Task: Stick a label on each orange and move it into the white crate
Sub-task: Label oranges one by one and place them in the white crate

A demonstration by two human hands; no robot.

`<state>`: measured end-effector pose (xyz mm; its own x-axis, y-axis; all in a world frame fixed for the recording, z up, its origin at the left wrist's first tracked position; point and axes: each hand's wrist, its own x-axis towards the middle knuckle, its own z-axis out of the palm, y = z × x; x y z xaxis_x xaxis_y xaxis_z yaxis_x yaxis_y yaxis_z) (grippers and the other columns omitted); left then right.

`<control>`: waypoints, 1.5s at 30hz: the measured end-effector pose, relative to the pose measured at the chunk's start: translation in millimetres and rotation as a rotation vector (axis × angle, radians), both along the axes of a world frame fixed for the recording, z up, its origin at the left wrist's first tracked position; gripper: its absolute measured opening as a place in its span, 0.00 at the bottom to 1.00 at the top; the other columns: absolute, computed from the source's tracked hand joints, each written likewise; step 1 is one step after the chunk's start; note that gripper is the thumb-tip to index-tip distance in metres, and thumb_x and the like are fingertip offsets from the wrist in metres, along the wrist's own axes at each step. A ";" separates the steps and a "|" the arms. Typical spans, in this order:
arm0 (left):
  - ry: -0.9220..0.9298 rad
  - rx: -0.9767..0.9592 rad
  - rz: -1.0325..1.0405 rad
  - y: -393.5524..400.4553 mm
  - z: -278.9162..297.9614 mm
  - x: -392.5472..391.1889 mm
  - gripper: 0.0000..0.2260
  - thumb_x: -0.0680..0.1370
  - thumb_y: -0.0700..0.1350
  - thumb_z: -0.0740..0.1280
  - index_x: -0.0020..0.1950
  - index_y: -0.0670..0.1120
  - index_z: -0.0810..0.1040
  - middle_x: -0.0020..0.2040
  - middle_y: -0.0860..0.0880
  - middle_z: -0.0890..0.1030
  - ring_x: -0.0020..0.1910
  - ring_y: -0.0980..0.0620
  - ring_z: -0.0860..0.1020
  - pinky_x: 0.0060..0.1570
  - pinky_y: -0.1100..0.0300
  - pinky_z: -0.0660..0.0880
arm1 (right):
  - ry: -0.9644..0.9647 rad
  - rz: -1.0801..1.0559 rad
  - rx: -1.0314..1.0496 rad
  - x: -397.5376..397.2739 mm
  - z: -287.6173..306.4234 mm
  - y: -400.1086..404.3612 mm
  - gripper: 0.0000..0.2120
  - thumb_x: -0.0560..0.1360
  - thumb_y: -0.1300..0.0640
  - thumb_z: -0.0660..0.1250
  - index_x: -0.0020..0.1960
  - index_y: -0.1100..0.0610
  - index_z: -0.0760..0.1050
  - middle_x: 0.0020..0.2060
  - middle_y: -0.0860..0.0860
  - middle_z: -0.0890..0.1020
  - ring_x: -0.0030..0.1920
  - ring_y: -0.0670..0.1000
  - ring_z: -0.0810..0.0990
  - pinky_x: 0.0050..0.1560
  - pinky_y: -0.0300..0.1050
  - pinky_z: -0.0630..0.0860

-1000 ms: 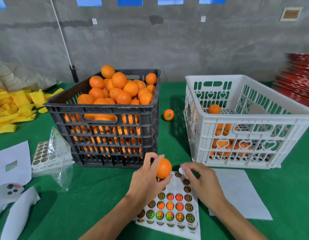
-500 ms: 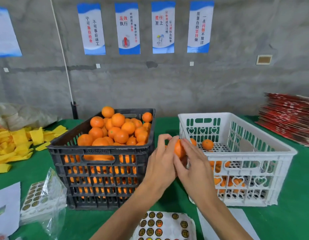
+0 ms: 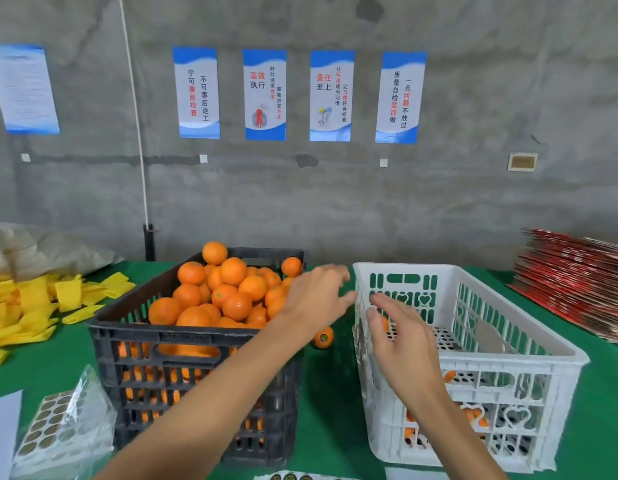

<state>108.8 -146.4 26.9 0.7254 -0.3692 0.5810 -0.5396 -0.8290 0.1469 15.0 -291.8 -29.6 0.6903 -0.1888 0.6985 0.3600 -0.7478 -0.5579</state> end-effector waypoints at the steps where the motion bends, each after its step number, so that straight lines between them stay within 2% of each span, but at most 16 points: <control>1: 0.038 -0.011 0.104 22.7 3.4 10.5 0.13 0.81 0.54 0.67 0.62 0.49 0.79 0.59 0.49 0.83 0.58 0.45 0.81 0.49 0.52 0.78 | 0.007 0.035 0.006 3.6 -2.1 7.4 0.15 0.82 0.56 0.66 0.67 0.56 0.80 0.65 0.49 0.81 0.68 0.49 0.77 0.73 0.46 0.68; 5: 0.341 0.084 0.471 112.1 -2.3 47.2 0.16 0.81 0.50 0.66 0.66 0.45 0.76 0.66 0.43 0.78 0.64 0.41 0.78 0.56 0.48 0.77 | 0.005 0.118 0.028 15.7 -7.5 39.5 0.13 0.81 0.57 0.68 0.65 0.55 0.82 0.64 0.47 0.82 0.67 0.48 0.77 0.72 0.47 0.70; 9: 0.679 0.222 0.435 143.9 -13.2 73.1 0.33 0.78 0.55 0.73 0.79 0.49 0.64 0.75 0.43 0.72 0.67 0.40 0.76 0.62 0.47 0.78 | -0.010 0.167 0.033 20.8 -14.1 61.7 0.13 0.81 0.55 0.68 0.65 0.51 0.82 0.63 0.43 0.81 0.65 0.42 0.75 0.68 0.44 0.73; 12: 0.730 0.264 0.400 143.4 -12.0 88.1 0.37 0.77 0.55 0.75 0.81 0.53 0.60 0.76 0.44 0.69 0.66 0.40 0.77 0.60 0.47 0.79 | -0.020 0.160 0.035 19.8 -20.7 67.7 0.12 0.81 0.55 0.68 0.64 0.49 0.82 0.62 0.39 0.81 0.63 0.35 0.72 0.66 0.40 0.73; 15: 0.645 0.353 0.403 140.8 -15.7 99.5 0.31 0.77 0.51 0.75 0.77 0.53 0.66 0.72 0.44 0.71 0.62 0.43 0.78 0.45 0.53 0.79 | -0.016 0.153 0.046 18.0 -25.5 66.7 0.12 0.81 0.56 0.68 0.63 0.48 0.82 0.62 0.39 0.81 0.64 0.38 0.75 0.70 0.42 0.71; 18: 0.524 0.418 0.366 136.9 -16.5 100.6 0.22 0.78 0.48 0.72 0.70 0.52 0.70 0.67 0.44 0.72 0.46 0.48 0.74 0.31 0.59 0.69 | 0.011 0.157 0.058 15.2 -24.9 63.2 0.12 0.82 0.56 0.68 0.64 0.49 0.82 0.62 0.41 0.81 0.66 0.42 0.76 0.71 0.47 0.72; 21: 0.333 0.382 0.296 134.3 -6.8 89.4 0.23 0.76 0.47 0.72 0.70 0.52 0.71 0.65 0.42 0.70 0.50 0.42 0.77 0.42 0.54 0.75 | 0.027 0.157 0.071 13.7 -19.9 62.0 0.13 0.82 0.55 0.66 0.66 0.50 0.81 0.64 0.42 0.81 0.67 0.42 0.75 0.71 0.47 0.72; 23: 0.135 0.216 0.200 128.6 2.0 72.5 0.26 0.75 0.50 0.73 0.71 0.53 0.70 0.65 0.43 0.70 0.53 0.38 0.79 0.47 0.48 0.78 | 0.017 0.165 0.102 14.2 -13.9 62.1 0.13 0.83 0.54 0.66 0.67 0.49 0.80 0.64 0.43 0.81 0.67 0.41 0.75 0.71 0.44 0.71; 25: -0.030 -0.014 0.060 117.9 6.5 43.1 0.27 0.74 0.54 0.73 0.72 0.56 0.71 0.65 0.48 0.70 0.51 0.42 0.80 0.46 0.45 0.80 | 0.007 0.171 0.133 14.5 -7.0 63.5 0.15 0.84 0.51 0.63 0.69 0.49 0.78 0.65 0.44 0.80 0.66 0.40 0.74 0.68 0.35 0.70; 27: -0.157 -0.166 -0.117 105.2 -1.9 5.9 0.30 0.73 0.56 0.73 0.73 0.56 0.71 0.66 0.53 0.70 0.44 0.51 0.80 0.43 0.49 0.81 | -0.006 0.186 0.185 12.5 -3.4 65.3 0.20 0.85 0.44 0.59 0.72 0.50 0.75 0.66 0.44 0.79 0.66 0.40 0.75 0.64 0.29 0.69; 29: -0.230 -0.256 -0.274 91.4 -24.3 -31.1 0.32 0.72 0.57 0.73 0.75 0.56 0.71 0.68 0.55 0.69 0.41 0.56 0.79 0.39 0.55 0.81 | -0.048 0.222 0.260 6.0 -8.6 65.5 0.26 0.83 0.37 0.57 0.75 0.49 0.72 0.66 0.43 0.79 0.66 0.40 0.76 0.62 0.30 0.72; 33: -0.271 -0.357 -0.380 64.6 -90.6 -71.8 0.32 0.75 0.53 0.72 0.78 0.49 0.70 0.71 0.49 0.67 0.53 0.55 0.78 0.39 0.55 0.82 | -0.050 0.221 0.270 -11.7 -44.5 56.7 0.32 0.78 0.30 0.59 0.76 0.44 0.70 0.66 0.42 0.78 0.64 0.39 0.77 0.61 0.35 0.75; 38: 0.008 -0.362 -0.308 35.3 -170.9 -88.6 0.34 0.77 0.48 0.74 0.81 0.48 0.64 0.74 0.50 0.63 0.58 0.46 0.80 0.46 0.50 0.83 | 0.098 0.145 0.240 -25.2 -111.2 35.7 0.30 0.79 0.32 0.62 0.75 0.47 0.72 0.63 0.45 0.79 0.61 0.40 0.77 0.60 0.26 0.71; 41: 0.267 -0.357 -0.275 35.6 -210.9 -92.6 0.36 0.78 0.49 0.73 0.82 0.57 0.58 0.75 0.59 0.58 0.53 0.51 0.80 0.51 0.53 0.81 | 0.243 0.176 0.167 -31.7 -147.6 21.9 0.28 0.78 0.35 0.64 0.73 0.48 0.74 0.61 0.45 0.80 0.60 0.42 0.79 0.62 0.38 0.76; 43: 0.414 -0.421 -0.260 41.7 -232.3 -98.6 0.34 0.78 0.51 0.73 0.80 0.61 0.59 0.74 0.63 0.59 0.50 0.56 0.81 0.53 0.63 0.78 | 0.305 0.244 0.194 -38.1 -167.0 8.8 0.19 0.81 0.40 0.62 0.67 0.46 0.79 0.56 0.42 0.84 0.57 0.43 0.82 0.59 0.47 0.80; 45: 0.520 -0.561 -0.227 47.7 -246.8 -104.5 0.33 0.77 0.51 0.75 0.77 0.62 0.62 0.71 0.63 0.63 0.51 0.61 0.81 0.50 0.70 0.76 | 0.364 0.298 0.191 -41.2 -180.0 -3.7 0.10 0.83 0.46 0.63 0.60 0.42 0.81 0.50 0.39 0.86 0.53 0.42 0.83 0.56 0.51 0.80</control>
<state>4.3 -98.7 -219.9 0.8966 -0.2932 0.3319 -0.4342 -0.4348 0.7889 -26.1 -295.5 -209.5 0.9259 -0.0471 0.3748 0.2990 -0.5148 -0.8034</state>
